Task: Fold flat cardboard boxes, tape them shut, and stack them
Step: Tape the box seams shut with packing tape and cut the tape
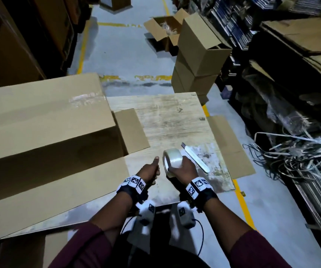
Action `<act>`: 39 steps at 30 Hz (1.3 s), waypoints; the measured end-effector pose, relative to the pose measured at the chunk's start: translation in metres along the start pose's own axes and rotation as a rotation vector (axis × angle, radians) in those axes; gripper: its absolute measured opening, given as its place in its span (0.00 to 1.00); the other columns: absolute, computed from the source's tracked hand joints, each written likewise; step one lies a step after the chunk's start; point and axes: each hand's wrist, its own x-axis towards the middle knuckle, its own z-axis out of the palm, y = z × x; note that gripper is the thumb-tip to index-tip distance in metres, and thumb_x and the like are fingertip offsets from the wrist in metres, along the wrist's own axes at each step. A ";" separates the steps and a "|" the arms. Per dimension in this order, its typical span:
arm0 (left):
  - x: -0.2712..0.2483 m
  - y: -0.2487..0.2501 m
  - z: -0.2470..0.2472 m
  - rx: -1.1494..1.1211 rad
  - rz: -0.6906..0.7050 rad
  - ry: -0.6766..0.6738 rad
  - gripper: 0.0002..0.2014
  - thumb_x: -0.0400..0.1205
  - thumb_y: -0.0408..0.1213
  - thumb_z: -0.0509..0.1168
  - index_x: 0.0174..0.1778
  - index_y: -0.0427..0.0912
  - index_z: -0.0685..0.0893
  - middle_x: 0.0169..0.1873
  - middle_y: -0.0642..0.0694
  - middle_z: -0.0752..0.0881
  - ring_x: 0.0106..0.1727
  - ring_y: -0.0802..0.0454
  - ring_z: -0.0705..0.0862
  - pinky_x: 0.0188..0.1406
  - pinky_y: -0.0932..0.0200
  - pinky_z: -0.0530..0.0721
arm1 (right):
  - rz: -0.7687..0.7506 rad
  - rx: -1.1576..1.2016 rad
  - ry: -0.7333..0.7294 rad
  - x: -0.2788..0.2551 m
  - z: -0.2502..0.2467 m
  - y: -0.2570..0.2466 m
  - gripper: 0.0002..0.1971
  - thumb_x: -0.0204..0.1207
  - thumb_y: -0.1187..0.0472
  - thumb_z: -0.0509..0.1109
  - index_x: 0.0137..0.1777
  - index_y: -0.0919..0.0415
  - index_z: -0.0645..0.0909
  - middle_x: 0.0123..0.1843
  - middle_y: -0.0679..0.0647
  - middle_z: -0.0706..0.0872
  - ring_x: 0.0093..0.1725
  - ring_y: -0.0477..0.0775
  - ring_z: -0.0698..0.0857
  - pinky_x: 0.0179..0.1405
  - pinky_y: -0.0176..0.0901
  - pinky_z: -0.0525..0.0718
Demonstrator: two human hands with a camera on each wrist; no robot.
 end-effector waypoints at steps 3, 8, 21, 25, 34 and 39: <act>0.018 0.002 0.020 -0.278 -0.079 -0.020 0.41 0.78 0.77 0.51 0.51 0.38 0.83 0.44 0.45 0.85 0.41 0.51 0.82 0.37 0.58 0.78 | -0.119 0.100 0.038 -0.008 -0.014 0.011 0.25 0.64 0.50 0.81 0.59 0.53 0.77 0.57 0.52 0.87 0.56 0.54 0.86 0.57 0.51 0.87; 0.016 0.027 0.045 -0.653 -0.095 -0.189 0.33 0.85 0.65 0.58 0.71 0.39 0.80 0.63 0.37 0.88 0.61 0.38 0.87 0.54 0.52 0.84 | -0.233 0.122 -0.017 -0.012 -0.047 0.027 0.32 0.65 0.58 0.84 0.70 0.54 0.78 0.59 0.47 0.88 0.56 0.48 0.89 0.53 0.46 0.89; 0.008 0.078 0.044 -0.621 0.011 -0.057 0.09 0.84 0.43 0.71 0.43 0.42 0.84 0.33 0.48 0.84 0.33 0.52 0.85 0.36 0.60 0.91 | -0.426 0.214 0.022 -0.034 -0.107 0.027 0.23 0.66 0.55 0.86 0.58 0.46 0.81 0.51 0.47 0.90 0.51 0.50 0.90 0.42 0.46 0.90; 0.006 0.093 0.035 -0.643 0.077 0.076 0.08 0.81 0.36 0.73 0.46 0.34 0.85 0.28 0.44 0.88 0.30 0.50 0.87 0.35 0.58 0.89 | -0.518 0.227 0.030 -0.040 -0.115 0.009 0.20 0.68 0.61 0.82 0.54 0.43 0.80 0.49 0.45 0.88 0.51 0.54 0.88 0.43 0.49 0.88; -0.048 0.139 0.002 0.007 0.686 0.247 0.07 0.84 0.46 0.69 0.48 0.46 0.86 0.52 0.51 0.90 0.56 0.50 0.87 0.55 0.54 0.84 | -0.559 0.410 0.051 -0.052 -0.135 -0.038 0.21 0.66 0.60 0.84 0.56 0.51 0.81 0.49 0.50 0.88 0.51 0.56 0.88 0.44 0.49 0.86; -0.100 0.180 -0.060 0.577 1.092 0.328 0.09 0.85 0.51 0.66 0.50 0.51 0.86 0.70 0.58 0.84 0.71 0.63 0.79 0.69 0.59 0.77 | -0.608 0.591 -0.008 -0.065 -0.149 -0.076 0.21 0.65 0.66 0.85 0.56 0.53 0.82 0.52 0.59 0.88 0.50 0.48 0.87 0.46 0.42 0.86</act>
